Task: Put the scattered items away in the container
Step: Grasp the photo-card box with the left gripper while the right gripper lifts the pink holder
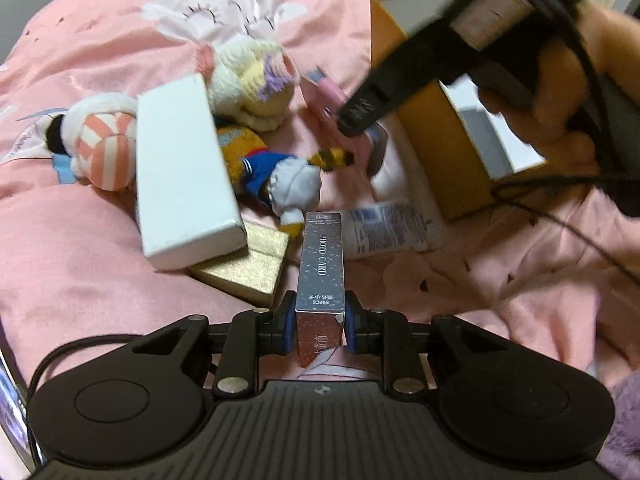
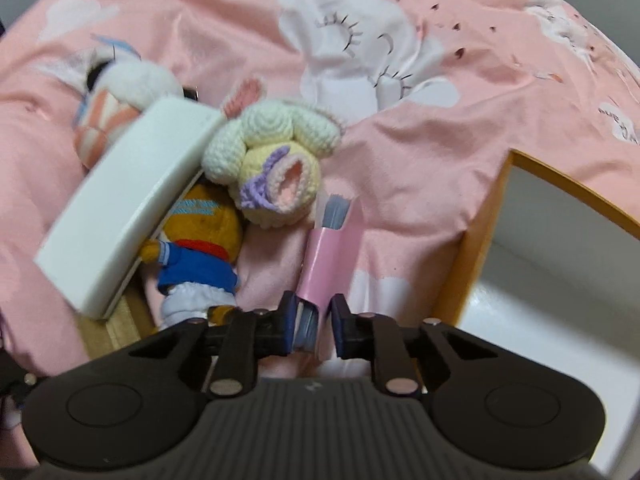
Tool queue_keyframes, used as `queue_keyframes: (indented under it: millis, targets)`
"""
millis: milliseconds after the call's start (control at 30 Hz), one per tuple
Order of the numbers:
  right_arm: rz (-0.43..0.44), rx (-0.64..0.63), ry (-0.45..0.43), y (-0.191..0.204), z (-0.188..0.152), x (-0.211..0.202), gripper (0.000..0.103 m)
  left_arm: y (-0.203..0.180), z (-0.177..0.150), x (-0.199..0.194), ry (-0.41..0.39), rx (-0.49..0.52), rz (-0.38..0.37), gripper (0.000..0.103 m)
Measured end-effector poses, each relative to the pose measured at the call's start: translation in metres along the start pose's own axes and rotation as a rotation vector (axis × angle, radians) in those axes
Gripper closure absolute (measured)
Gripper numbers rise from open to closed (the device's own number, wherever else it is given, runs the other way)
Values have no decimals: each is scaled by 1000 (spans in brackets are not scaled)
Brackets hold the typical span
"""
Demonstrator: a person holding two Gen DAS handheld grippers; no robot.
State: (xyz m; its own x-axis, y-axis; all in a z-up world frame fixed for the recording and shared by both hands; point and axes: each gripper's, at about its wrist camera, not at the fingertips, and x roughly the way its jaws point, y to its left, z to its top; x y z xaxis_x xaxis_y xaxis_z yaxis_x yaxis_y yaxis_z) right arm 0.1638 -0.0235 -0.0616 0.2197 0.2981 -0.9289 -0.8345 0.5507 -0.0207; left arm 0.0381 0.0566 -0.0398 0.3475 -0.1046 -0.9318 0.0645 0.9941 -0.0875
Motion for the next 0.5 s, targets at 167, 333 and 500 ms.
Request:
queue_keyframes:
  millis: [167, 333, 500]
  targets:
    - [69, 75, -51, -9, -12, -29, 86, 3, 0, -19, -79, -44, -20, 77]
    - [120, 125, -120, -12, -25, -60, 86, 6, 3, -36, -148, -88, -48, 77]
    - [168, 178, -184, -20, -38, -91, 86, -2, 3, -48, -213, -108, -57, 77]
